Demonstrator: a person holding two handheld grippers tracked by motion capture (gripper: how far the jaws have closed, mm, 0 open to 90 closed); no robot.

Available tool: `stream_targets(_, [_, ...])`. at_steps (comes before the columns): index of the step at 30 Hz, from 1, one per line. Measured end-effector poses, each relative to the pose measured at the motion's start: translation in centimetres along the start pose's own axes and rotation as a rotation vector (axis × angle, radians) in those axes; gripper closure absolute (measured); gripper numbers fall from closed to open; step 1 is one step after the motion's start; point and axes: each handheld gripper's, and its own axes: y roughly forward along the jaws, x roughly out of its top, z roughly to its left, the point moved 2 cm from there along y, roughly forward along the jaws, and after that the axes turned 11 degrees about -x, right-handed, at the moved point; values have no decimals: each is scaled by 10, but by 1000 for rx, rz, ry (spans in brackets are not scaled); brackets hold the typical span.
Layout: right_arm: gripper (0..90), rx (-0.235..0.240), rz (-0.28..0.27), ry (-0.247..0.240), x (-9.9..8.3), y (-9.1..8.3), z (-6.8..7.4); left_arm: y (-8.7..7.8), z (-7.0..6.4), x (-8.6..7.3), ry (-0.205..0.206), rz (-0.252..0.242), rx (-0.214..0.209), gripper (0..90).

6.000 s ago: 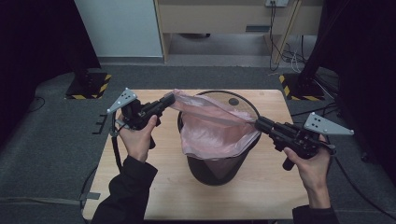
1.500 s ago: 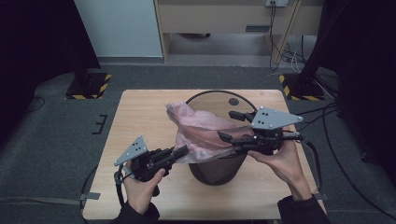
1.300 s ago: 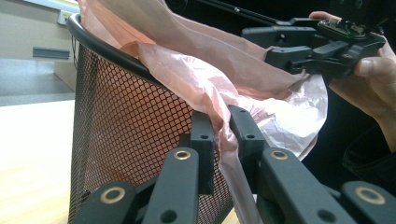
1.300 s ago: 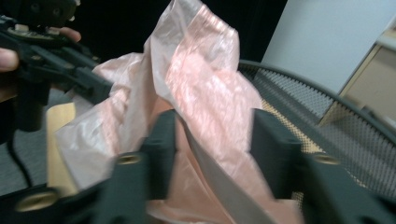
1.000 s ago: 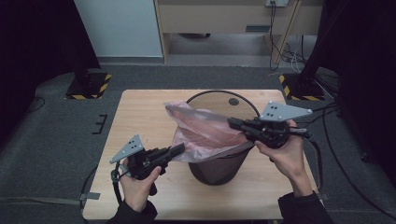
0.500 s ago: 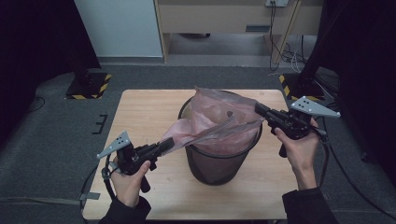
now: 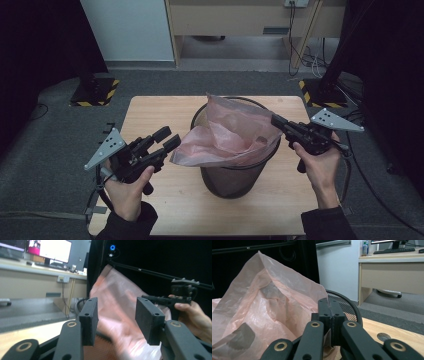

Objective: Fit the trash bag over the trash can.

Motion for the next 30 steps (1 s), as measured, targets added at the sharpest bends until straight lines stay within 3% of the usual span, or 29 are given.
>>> stream_targets(4, [900, -4, -7, -1, 1, -1, 1, 22, -14, 13, 21, 47, -30, 502])
stream_targets(9, [900, -4, -13, 0, 1, -2, 1, 51, -27, 12, 26, 116, -44, 503])
stream_targets(12, [900, -4, -16, 2, 1, -2, 1, 66, -27, 6, 26, 145, -5, 477])
stream_targets(16, [900, -2, -23, 4, 1, -3, 2, 80, -24, -4, 46, 160, 82, 446])
stream_targets(20, [900, 0, -28, 8, 0, -4, 2, 90, -24, -14, 49, 202, 125, 445])
stream_targets(24, [900, 9, -35, 12, 0, -6, 3, 97, -23, -22, 61, 256, 136, 574])
stream_targets(28, [900, 10, -38, 11, 0, -8, 2, 96, -17, -23, 68, 288, 111, 843])
stream_targets(30, [900, 11, -42, 14, 1, -10, 0, 94, -11, -20, 64, 297, 111, 900])
